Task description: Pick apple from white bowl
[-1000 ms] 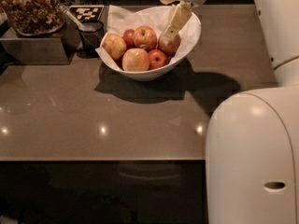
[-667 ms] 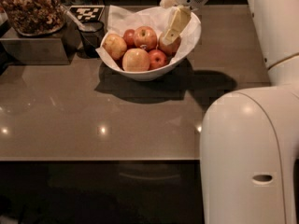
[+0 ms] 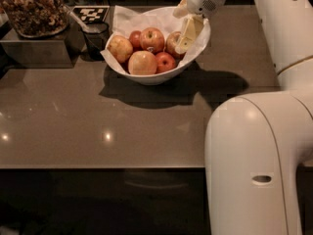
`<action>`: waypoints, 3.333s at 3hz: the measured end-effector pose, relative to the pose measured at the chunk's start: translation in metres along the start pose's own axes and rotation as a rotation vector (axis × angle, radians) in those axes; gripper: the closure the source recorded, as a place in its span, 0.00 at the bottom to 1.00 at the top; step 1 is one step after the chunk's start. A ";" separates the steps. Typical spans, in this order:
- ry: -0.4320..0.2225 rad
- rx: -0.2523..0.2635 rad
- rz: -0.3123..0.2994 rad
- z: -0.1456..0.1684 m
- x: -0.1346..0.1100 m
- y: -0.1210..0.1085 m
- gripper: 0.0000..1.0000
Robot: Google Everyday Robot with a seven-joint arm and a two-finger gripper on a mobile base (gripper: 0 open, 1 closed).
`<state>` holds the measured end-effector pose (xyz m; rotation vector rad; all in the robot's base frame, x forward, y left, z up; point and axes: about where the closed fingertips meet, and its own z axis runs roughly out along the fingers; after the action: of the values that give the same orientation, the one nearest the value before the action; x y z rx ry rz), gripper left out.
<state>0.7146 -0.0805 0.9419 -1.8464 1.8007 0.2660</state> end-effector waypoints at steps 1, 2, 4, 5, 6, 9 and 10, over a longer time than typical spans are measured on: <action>0.000 -0.005 0.003 0.005 0.004 -0.001 0.17; -0.011 -0.015 0.003 0.012 0.005 -0.002 0.18; -0.031 -0.051 0.005 0.029 0.004 0.002 0.18; -0.032 -0.061 0.006 0.033 0.005 0.003 0.18; -0.028 -0.067 0.010 0.037 0.007 0.005 0.18; 0.002 -0.081 0.017 0.044 0.019 0.010 0.29; 0.015 -0.081 0.017 0.044 0.024 0.012 0.43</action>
Offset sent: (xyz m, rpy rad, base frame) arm -0.0031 -0.0083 -0.0114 -0.0083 0.0727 0.0396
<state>0.7149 -0.0784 0.8903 -1.8936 1.8415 0.3368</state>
